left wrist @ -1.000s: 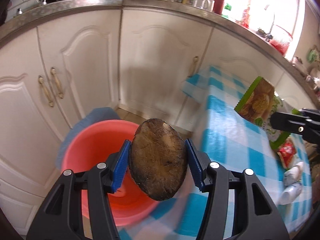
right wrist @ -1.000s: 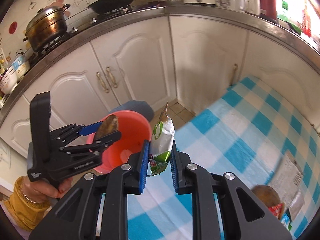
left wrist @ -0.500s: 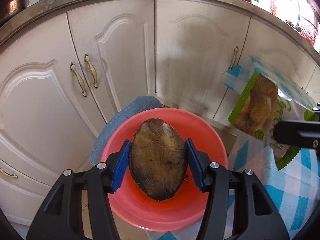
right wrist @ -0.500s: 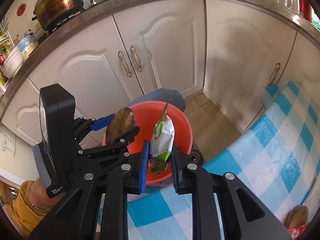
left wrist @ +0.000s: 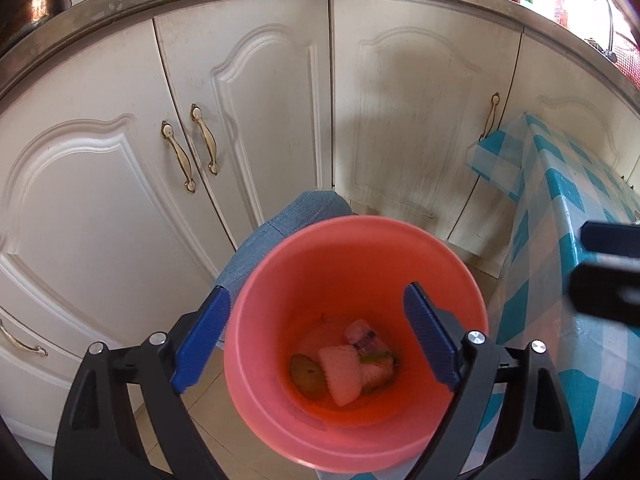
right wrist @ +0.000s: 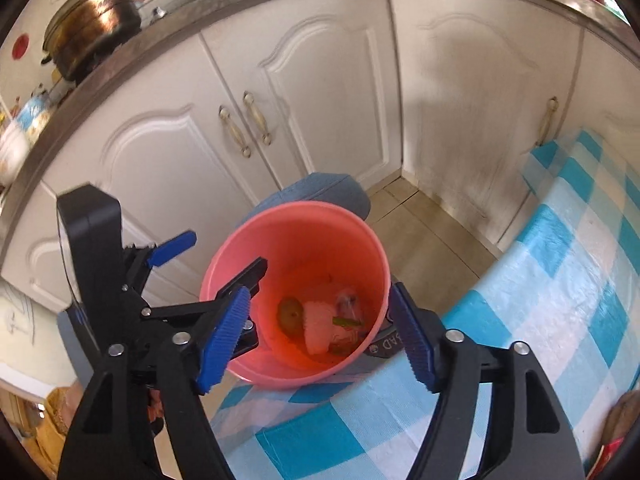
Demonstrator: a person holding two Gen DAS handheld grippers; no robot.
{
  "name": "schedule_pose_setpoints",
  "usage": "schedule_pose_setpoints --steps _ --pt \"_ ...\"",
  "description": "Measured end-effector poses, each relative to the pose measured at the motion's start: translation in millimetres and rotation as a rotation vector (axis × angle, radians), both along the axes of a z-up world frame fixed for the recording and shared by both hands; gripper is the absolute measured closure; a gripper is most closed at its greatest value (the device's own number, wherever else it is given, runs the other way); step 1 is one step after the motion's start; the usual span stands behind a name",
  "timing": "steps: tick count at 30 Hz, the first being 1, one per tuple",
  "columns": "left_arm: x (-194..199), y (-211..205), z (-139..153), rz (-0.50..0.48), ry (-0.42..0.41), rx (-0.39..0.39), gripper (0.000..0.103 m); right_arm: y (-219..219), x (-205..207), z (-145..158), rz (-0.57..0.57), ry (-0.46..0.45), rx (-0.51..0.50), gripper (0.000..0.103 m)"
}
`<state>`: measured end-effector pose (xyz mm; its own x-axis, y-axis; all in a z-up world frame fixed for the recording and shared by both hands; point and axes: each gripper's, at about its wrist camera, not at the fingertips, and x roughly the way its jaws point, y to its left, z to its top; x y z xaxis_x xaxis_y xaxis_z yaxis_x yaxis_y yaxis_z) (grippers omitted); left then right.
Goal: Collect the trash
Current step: 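Carry the husk and green bag over the red bucket and open both tools, then move both tools back over the table toward the red snack packet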
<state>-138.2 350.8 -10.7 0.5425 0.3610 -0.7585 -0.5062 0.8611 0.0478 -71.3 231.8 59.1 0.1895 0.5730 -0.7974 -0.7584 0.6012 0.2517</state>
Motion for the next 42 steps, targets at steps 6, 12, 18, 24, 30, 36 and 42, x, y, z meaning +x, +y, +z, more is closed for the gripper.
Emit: schedule_pose_setpoints --steps 6,12,18,24,30,36,42 --pt "7.0 -11.9 1.3 -0.048 0.015 0.0 0.013 -57.1 2.1 25.3 -0.153 -0.017 0.105 0.016" --pt "11.2 -42.4 14.9 -0.158 -0.01 -0.044 0.013 -143.2 -6.9 46.6 -0.329 -0.071 0.167 0.014" --pt "12.9 -90.0 40.4 -0.33 -0.077 -0.067 0.013 -241.5 -34.2 57.0 -0.533 -0.163 0.185 0.014" --pt "22.0 -150.3 56.2 -0.523 -0.096 -0.087 0.013 -342.3 -55.3 49.6 -0.758 -0.163 0.225 0.013" --pt "36.2 -209.9 66.8 -0.683 -0.083 -0.178 0.013 -413.8 -63.2 28.1 -0.902 -0.113 0.259 0.013" --pt "54.0 -263.1 67.2 -0.823 -0.053 -0.345 0.013 -447.7 -70.1 9.7 -0.966 -0.07 0.283 0.013" --pt "73.7 -308.8 59.2 -0.918 0.021 -0.376 0.013 -464.2 -70.1 -2.0 -0.986 -0.04 0.302 0.013"
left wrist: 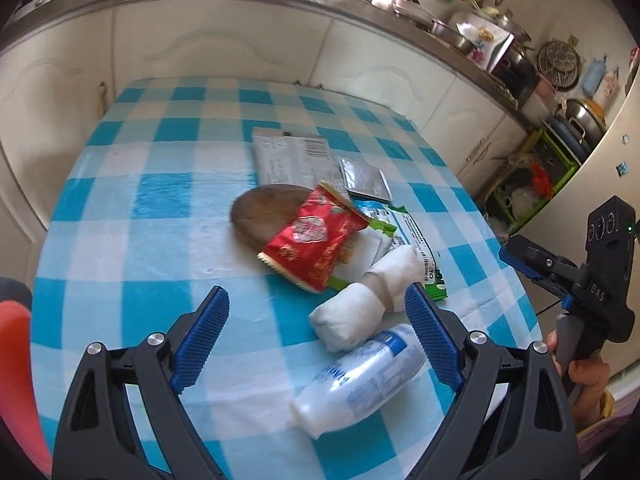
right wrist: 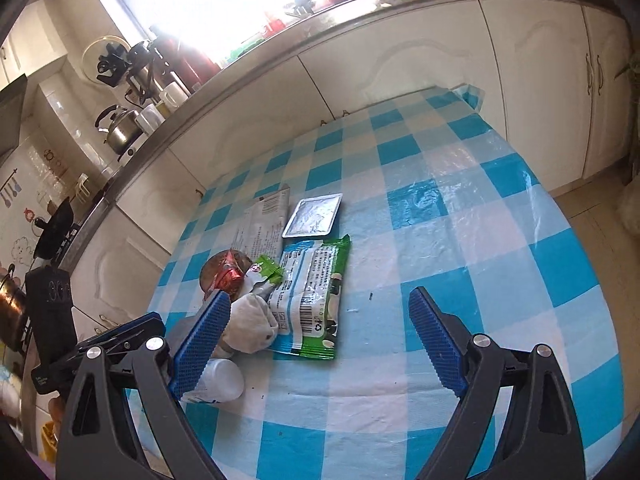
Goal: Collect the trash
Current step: 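Move both tools back over the table toward the red snack packet, then grasp the red snack packet with the left tool while the right tool grasps the white tied cloth bundle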
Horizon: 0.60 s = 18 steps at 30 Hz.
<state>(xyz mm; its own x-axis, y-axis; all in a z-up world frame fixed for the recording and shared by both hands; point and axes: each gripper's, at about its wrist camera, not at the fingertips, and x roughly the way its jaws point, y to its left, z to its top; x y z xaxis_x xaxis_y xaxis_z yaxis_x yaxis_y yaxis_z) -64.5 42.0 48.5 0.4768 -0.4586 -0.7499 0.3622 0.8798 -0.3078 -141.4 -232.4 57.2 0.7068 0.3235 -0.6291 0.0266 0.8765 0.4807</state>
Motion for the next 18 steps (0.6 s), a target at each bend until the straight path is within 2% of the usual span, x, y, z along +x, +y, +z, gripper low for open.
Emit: schedule_pose_setpoints --steps 8,14,18 --pt "33.4 -33.9 -1.9 -0.103 -0.024 0.118 0.014 -3.8 2.1 -12.1 0.027 0.017 0.033 0.013" --pt "53.5 -45.6 -8.2 -0.153 -0.006 0.165 0.033 4.6 5.1 -16.1 0.087 0.017 0.059 0.013" --pt "58.4 -52.1 -14.2 -0.18 -0.003 0.19 0.033 12.8 7.3 -16.6 0.12 0.015 0.05 0.013"
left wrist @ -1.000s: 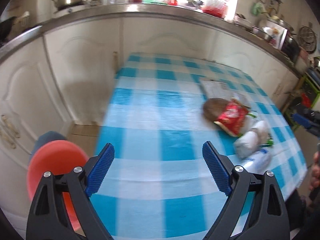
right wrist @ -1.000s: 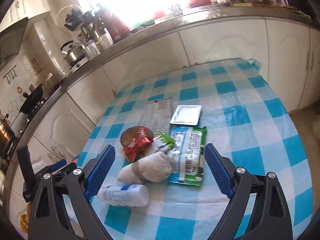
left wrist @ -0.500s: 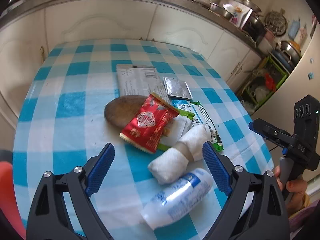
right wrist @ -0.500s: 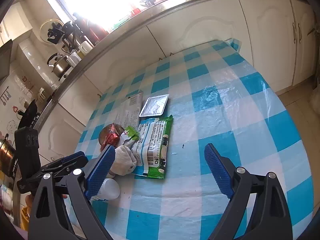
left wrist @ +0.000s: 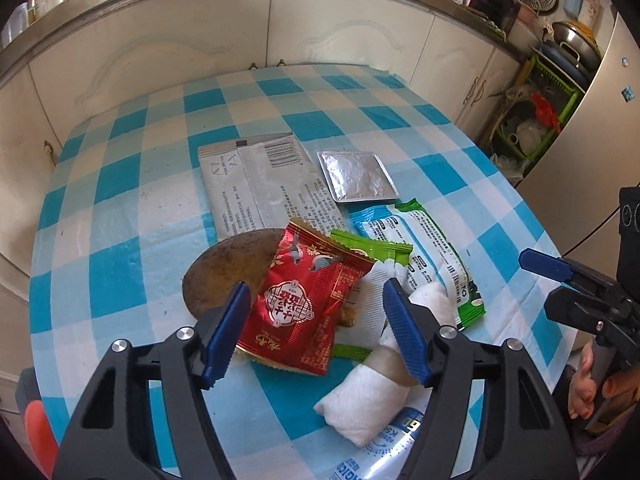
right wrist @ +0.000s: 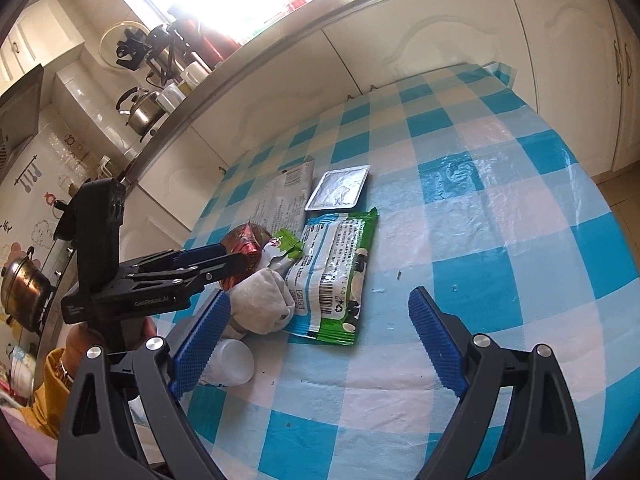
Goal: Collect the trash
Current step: 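Grasp the red snack packet with the left tool while the right tool grasps the white tied cloth bundle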
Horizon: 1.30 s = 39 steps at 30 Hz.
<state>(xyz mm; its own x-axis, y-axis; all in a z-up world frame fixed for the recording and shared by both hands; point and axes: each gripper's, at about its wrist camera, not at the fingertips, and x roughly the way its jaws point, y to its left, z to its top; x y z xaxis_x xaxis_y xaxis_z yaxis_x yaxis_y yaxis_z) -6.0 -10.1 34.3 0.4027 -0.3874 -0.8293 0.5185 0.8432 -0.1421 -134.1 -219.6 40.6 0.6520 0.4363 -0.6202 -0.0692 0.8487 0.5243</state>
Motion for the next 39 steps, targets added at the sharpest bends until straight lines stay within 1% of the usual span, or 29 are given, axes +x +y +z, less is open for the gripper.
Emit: schedule_pose_setpoints --steps 3,9,12,17,23,29,35,39 --pt "5.0 -3.2 -4.1 -0.009 0.001 0.016 0.033 4.7 2.2 -0.5 0.016 -0.001 -0.002 0.013" --pt "8.2 -4.2 -3.7 -0.011 -0.019 0.013 0.035 11.2 5.5 -3.7 0.039 0.005 -0.008 0.013" --pt "6.7 -3.0 -4.3 0.001 -0.042 0.013 0.041 15.8 7.2 -5.5 0.054 0.009 -0.013 0.013" --pt "7.1 2.7 -4.2 0.027 -0.063 0.0 0.055 27.5 10.7 -7.6 0.089 0.013 -0.028 0.013" --pt "5.3 7.3 -4.5 0.052 -0.069 -0.029 0.055 46.8 18.6 -5.2 0.141 0.011 -0.056 0.013" --pt "2.3 29.5 2.7 0.128 -0.077 -0.081 0.056 72.9 28.1 -5.1 0.201 0.025 -0.118 0.013" --pt "-5.9 64.1 17.4 0.243 -0.113 -0.129 0.056 97.0 39.0 -10.2 0.236 0.065 -0.192 0.01" --pt "-12.5 85.9 16.1 0.304 -0.106 -0.149 0.055 117.1 43.7 -14.3 0.276 0.091 -0.263 0.01"
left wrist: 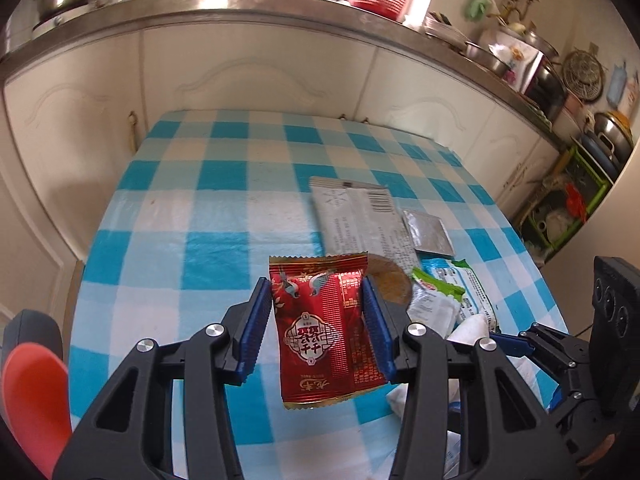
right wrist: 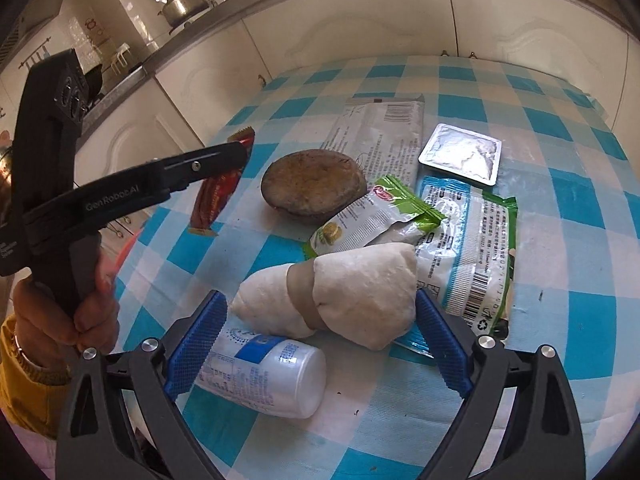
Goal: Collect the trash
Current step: 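Grasp the red snack packet with the left tool while the right tool grasps the white tied cloth bundle, then carry the red packet and cloth bundle over the red bucket and open both tools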
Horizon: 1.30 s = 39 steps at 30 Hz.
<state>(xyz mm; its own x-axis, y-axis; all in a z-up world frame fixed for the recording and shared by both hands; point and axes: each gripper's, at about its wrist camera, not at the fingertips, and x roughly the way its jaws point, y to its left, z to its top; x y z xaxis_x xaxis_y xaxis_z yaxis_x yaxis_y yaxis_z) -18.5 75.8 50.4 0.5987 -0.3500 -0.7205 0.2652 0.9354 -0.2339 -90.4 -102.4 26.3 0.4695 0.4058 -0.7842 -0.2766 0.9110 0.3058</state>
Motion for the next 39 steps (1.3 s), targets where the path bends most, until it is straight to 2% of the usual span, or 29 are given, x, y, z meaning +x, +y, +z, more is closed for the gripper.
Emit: schedule_pose_setpoints --steps 7,16,20,31,39 --pt "-8.8 26.7 -12.2 0.063 0.026 -0.023 0.055 18.1 4.6 -4.9 0.016 -0.006 -0.107 0.009" --pt "-14.4 37.3 -20.5 0.089 0.035 -0.057 0.055 28.4 7.5 -8.0 0.036 -0.004 -0.177 0.006" --pt "-15.4 39.4 -22.9 0.09 0.04 -0.063 0.055 36.7 6.9 -12.0 0.049 -0.021 -0.253 0.006" --pt "-17.4 50.2 -27.7 0.115 0.045 -0.084 0.055 21.6 9.2 -7.8 0.001 -0.024 -0.165 0.012" --pt "-22.3 60.2 -22.5 0.138 0.03 -0.1 0.055 9.1 7.5 13.4 -0.031 -0.071 -0.09 0.013"
